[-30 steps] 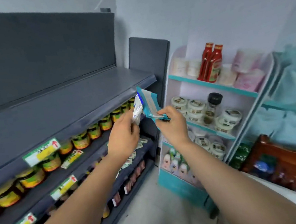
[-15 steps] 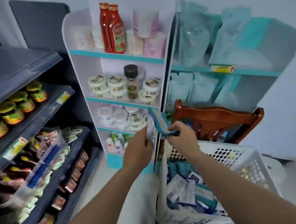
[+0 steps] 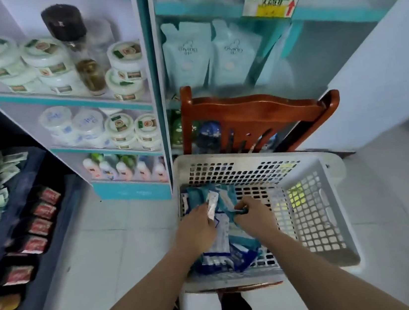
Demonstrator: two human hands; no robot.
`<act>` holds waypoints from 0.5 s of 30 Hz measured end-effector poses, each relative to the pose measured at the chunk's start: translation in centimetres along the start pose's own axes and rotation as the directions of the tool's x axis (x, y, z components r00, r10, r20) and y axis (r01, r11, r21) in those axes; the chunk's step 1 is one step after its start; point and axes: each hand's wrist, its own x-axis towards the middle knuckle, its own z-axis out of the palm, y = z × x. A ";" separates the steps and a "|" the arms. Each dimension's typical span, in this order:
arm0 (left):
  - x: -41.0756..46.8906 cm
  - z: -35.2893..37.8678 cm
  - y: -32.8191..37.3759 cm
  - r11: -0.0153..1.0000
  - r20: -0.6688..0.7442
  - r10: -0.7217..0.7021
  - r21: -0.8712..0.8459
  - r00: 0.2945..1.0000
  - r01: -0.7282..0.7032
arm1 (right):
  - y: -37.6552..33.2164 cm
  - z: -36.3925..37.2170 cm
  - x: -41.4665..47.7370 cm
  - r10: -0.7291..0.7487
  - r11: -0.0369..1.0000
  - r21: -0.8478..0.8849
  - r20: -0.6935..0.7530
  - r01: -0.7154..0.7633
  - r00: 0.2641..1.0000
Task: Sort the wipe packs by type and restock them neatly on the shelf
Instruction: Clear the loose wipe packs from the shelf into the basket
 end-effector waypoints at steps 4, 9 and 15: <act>3.3 4.7 -1.4 0.981 0.003 -0.191 -0.011 0.982 0.191 | 3.9 3.2 3.8 -0.012 1.000 -0.016 0.099 0.014 0.995; 5.7 10.5 -4.7 0.945 0.173 -0.328 0.062 0.929 0.323 | 8.0 8.1 6.8 -0.064 0.997 -0.025 0.358 0.078 0.932; 5.1 13.2 -6.2 0.903 0.289 -0.387 0.312 0.876 0.296 | 11.6 9.7 8.7 -0.176 0.887 -0.289 0.511 0.361 0.842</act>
